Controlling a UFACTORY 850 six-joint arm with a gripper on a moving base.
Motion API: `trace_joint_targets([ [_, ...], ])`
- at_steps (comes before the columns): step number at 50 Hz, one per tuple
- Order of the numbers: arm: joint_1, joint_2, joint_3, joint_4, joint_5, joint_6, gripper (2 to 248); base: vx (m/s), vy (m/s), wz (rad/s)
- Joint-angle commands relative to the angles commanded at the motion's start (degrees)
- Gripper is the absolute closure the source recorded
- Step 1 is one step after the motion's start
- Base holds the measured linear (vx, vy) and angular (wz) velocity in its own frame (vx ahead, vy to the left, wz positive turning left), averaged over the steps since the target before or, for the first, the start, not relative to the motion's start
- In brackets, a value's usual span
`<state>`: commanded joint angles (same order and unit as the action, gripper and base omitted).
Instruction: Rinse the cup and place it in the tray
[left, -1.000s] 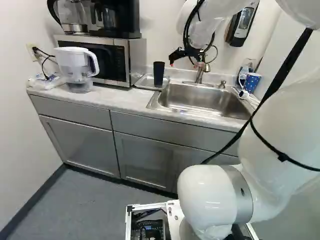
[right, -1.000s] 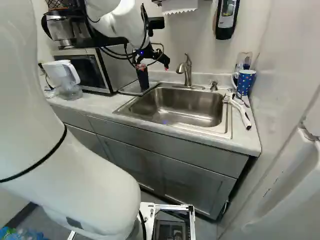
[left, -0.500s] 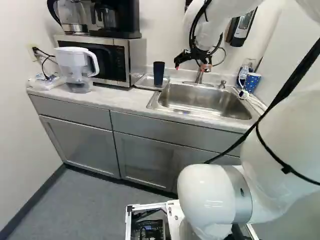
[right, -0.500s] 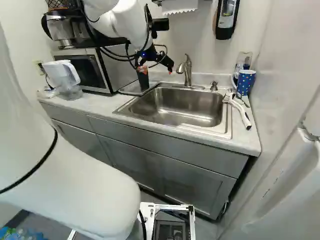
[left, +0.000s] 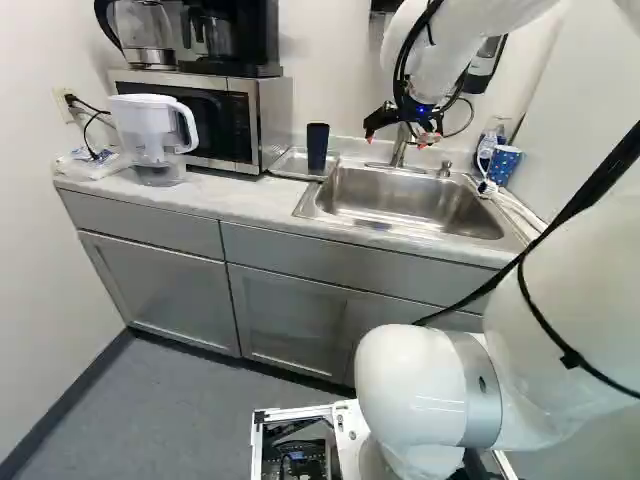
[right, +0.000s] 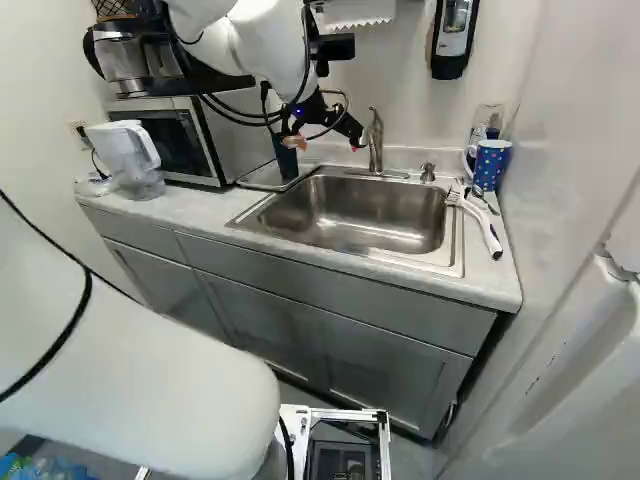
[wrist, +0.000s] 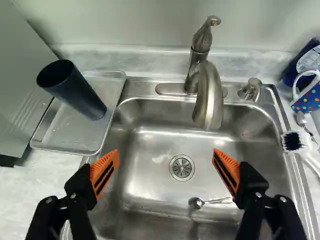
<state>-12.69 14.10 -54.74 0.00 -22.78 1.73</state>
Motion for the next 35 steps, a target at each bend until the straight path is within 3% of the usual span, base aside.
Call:
trace_joint_targets([
  [35,0.0,0.0,0.0,0.0,0.0,0.0,3,0.0,0.0,0.0],
])
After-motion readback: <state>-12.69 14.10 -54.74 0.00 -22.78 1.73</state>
